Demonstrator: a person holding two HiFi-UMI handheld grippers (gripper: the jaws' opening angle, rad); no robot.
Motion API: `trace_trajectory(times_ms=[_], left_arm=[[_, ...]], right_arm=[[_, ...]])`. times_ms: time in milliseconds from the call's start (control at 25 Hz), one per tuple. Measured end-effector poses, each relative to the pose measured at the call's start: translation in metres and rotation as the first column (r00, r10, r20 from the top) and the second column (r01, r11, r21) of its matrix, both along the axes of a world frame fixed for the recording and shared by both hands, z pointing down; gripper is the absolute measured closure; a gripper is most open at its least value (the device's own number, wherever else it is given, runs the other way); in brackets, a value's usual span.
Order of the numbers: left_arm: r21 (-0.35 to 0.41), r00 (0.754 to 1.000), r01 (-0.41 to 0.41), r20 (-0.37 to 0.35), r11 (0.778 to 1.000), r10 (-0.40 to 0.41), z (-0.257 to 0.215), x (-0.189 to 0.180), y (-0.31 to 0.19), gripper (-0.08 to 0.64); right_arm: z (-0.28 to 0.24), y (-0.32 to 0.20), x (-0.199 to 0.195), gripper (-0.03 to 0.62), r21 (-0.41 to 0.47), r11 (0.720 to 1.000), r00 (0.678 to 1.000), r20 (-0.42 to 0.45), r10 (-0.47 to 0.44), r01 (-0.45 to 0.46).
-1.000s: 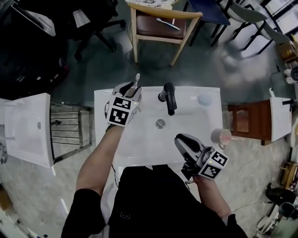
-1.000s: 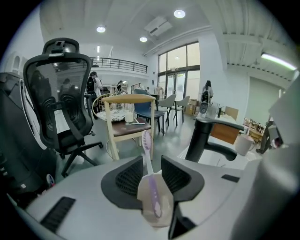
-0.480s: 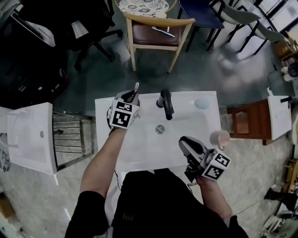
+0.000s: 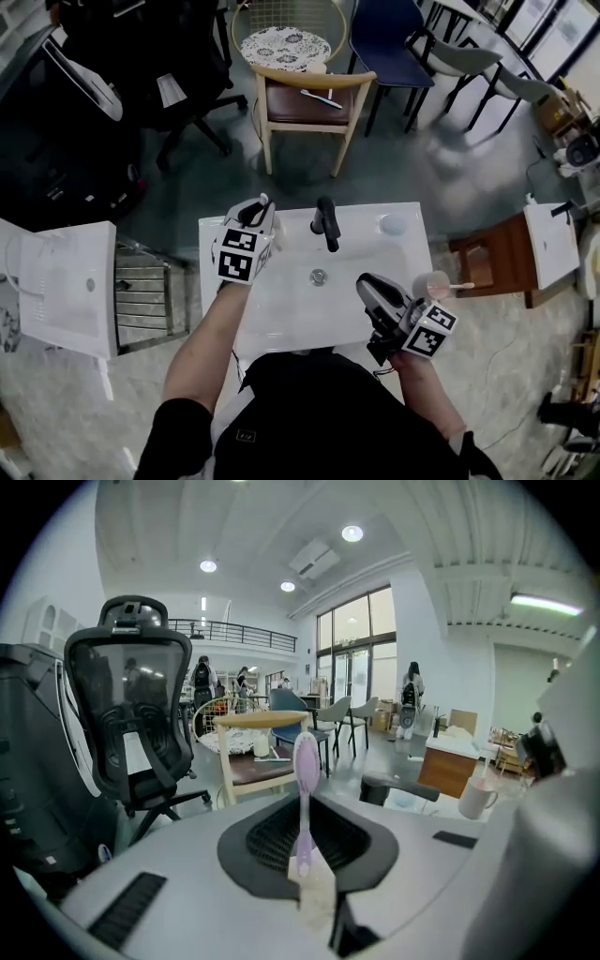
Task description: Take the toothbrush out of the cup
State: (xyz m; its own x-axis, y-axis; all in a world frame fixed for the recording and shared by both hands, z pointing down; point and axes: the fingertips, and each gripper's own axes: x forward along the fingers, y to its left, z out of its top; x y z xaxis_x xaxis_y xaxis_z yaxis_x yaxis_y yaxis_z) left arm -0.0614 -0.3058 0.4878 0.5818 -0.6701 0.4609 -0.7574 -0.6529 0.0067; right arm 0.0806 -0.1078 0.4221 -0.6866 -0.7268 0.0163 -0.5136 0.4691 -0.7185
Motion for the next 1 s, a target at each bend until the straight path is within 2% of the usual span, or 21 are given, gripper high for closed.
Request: trace_trajectory(times_ms=[280, 600, 800, 1000], left_arm=[[0.094, 0.996, 0.04, -0.082, 0.995, -0.032, -0.065, -0.035, 0.046, 0.517], [0.136, 0.983, 0.144, -0.135, 0.98, -0.125, -0.1, -0.107, 0.106, 0.517], [0.12, 0.973, 0.207, -0.127, 0.971, -0.192, -0.091, -0.145, 0.126, 0.517], [0.045, 0.961, 0.26, -0.109, 0.964, -0.254, -0.051, -0.179, 0.144, 0.517]], right_arm=[[-0.009, 0.0, -0.026, 0.522, 0.023, 0.998, 0.998, 0.026, -0.056, 0.055], [-0.004, -0.006, -0.094, 0.522, 0.013, 0.977, 0.976, 0.046, -0.213, 0.213], [0.002, -0.009, -0.148, 0.523, -0.004, 0.939, 0.938, 0.049, -0.343, 0.343], [0.007, -0.009, -0.192, 0.523, -0.011, 0.901, 0.9, 0.043, -0.433, 0.434]])
